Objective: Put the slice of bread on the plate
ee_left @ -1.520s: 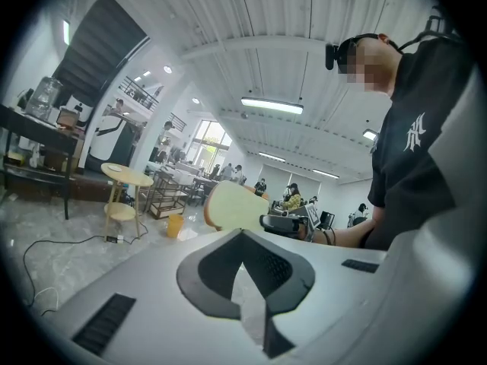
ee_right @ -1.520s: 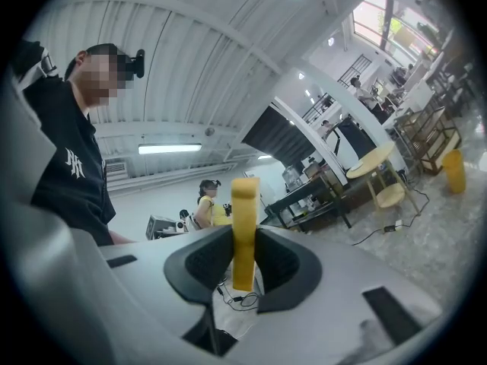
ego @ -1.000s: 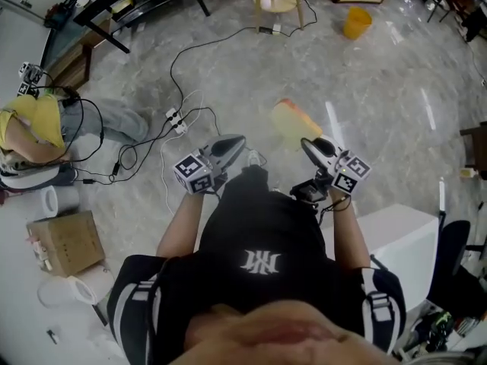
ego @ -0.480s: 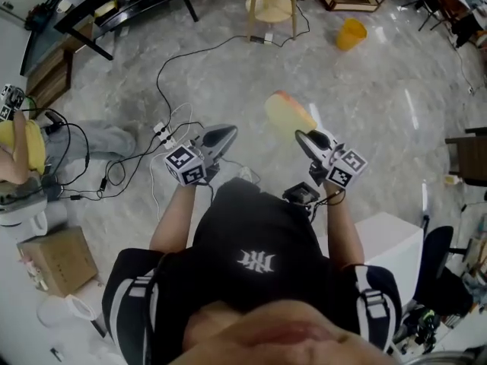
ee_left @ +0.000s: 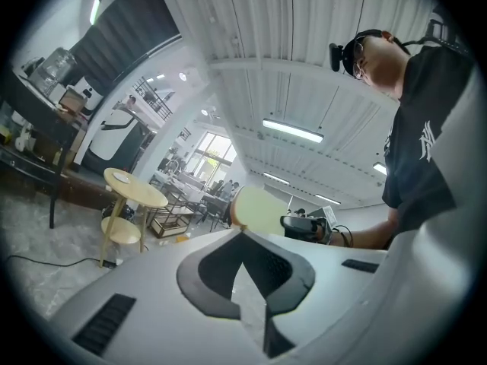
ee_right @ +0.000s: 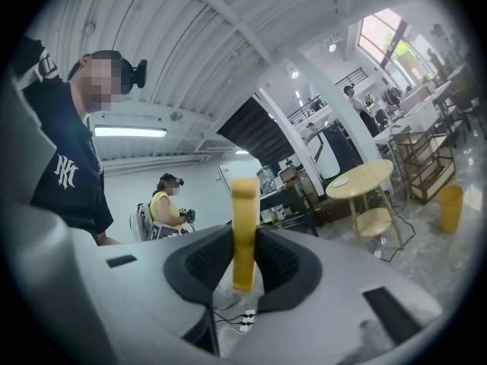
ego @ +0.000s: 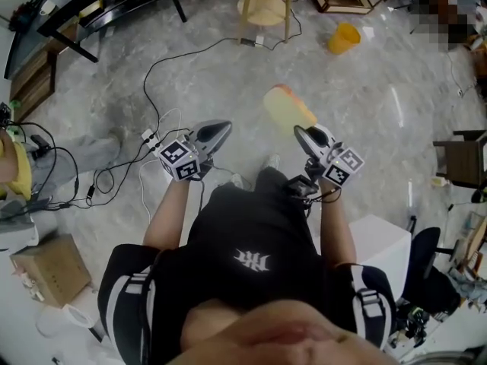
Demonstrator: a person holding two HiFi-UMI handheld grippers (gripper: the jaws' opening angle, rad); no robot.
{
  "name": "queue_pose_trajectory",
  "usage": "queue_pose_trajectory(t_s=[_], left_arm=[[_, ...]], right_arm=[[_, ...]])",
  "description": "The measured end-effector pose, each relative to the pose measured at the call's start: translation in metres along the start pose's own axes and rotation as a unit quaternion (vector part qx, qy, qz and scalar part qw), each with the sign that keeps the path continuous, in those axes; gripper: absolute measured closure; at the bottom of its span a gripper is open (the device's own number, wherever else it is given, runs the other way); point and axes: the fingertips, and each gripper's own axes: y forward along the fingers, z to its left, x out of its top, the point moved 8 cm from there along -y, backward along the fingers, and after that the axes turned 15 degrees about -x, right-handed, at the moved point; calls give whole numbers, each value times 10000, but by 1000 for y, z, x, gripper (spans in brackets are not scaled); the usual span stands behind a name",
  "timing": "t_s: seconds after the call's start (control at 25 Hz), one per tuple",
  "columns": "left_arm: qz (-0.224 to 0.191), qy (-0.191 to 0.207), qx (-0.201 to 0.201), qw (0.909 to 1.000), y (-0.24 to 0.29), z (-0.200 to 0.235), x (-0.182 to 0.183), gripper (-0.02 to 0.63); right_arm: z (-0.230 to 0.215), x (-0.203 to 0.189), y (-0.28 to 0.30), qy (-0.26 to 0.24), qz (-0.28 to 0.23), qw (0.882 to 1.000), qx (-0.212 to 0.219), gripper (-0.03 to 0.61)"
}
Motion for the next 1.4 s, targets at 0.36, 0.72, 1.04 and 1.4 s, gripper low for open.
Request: queue_pose_trajectory(t_s=[0.36, 0.72, 1.04, 1.4], left_arm=[[101, 79, 289, 9995, 25, 67, 25, 606], [76, 196, 537, 9983, 96, 141, 80, 606], [208, 429, 800, 9957, 154, 200, 124, 606], [197, 400, 1012, 9939, 190, 233, 147, 606]], right_arm=[[-62, 26, 59, 114, -103, 9997, 187, 489], [-151, 92, 121, 84, -88, 9986, 510, 489], [-230, 145, 177, 139, -110, 9960, 881, 489], [-282, 171, 217, 221, -128, 9940, 1060, 489]])
